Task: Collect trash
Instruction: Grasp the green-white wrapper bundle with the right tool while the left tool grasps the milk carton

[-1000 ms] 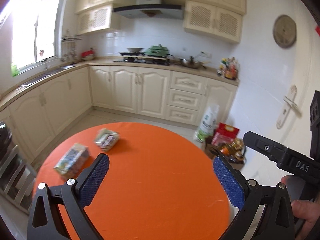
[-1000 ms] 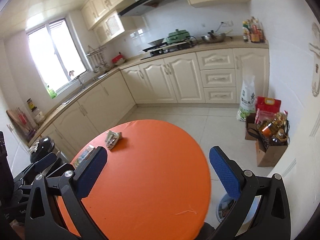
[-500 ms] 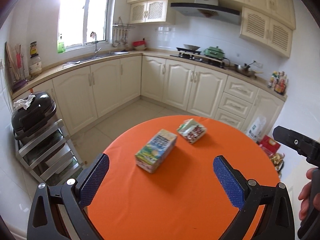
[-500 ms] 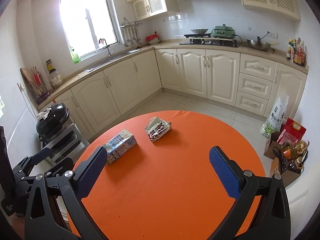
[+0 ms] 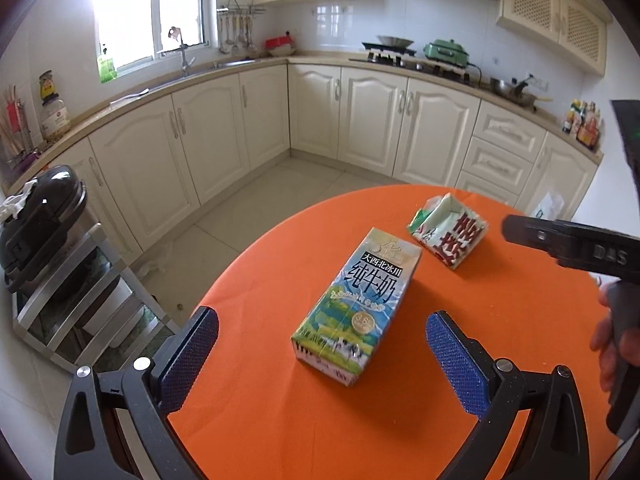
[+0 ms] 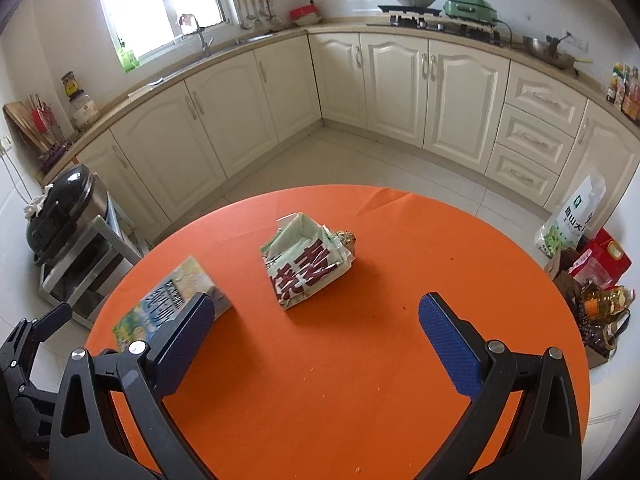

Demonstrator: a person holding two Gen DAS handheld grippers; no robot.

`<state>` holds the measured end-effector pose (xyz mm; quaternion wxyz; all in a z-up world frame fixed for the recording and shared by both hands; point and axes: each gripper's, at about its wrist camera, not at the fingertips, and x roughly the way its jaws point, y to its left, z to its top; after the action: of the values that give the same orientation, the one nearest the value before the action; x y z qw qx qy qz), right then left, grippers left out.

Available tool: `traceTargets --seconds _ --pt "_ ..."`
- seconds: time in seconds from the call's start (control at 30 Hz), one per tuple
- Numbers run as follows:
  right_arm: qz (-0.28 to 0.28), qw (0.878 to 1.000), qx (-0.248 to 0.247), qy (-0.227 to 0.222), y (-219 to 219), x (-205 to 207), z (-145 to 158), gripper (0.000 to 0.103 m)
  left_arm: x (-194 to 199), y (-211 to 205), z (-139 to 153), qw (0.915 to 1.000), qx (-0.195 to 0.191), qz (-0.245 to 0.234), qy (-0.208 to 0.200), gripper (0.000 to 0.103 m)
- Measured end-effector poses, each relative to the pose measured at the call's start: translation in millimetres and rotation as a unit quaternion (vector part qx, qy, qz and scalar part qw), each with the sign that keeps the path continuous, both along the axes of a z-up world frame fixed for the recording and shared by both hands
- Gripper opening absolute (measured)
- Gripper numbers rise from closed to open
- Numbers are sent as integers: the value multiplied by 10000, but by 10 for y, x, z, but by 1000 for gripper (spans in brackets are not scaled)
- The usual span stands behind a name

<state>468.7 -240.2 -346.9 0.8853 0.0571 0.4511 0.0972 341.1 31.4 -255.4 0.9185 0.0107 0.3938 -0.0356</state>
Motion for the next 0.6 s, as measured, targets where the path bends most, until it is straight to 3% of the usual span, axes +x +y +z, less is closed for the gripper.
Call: traceTargets --seconds 0.2,0.33,0.4,0.5,0.57,0.6 --pt "249 9991 -117 321 24 534 -455 103 663 -154 -117 9995 0 -120 285 102" --pt "535 9979 -183 331 96 742 -594 102 1004 -196 -204 9992 -41 -130 380 102" --pt "654 9969 -194 385 128 795 -641 86 1147 -195 -230 9990 -76 -125 413 102" --pt "847 9957 -100 358 198 786 -651 77 1278 -171 -282 9987 -163 -172 458 95" --pt "918 9952 -53 338 222 760 -635 71 1358 -160 -333 9980 -227 -247 544 73" --pt "957 9949 17 331 219 759 -635 66 1363 -156 -369 9974 -260 -284 615 69"
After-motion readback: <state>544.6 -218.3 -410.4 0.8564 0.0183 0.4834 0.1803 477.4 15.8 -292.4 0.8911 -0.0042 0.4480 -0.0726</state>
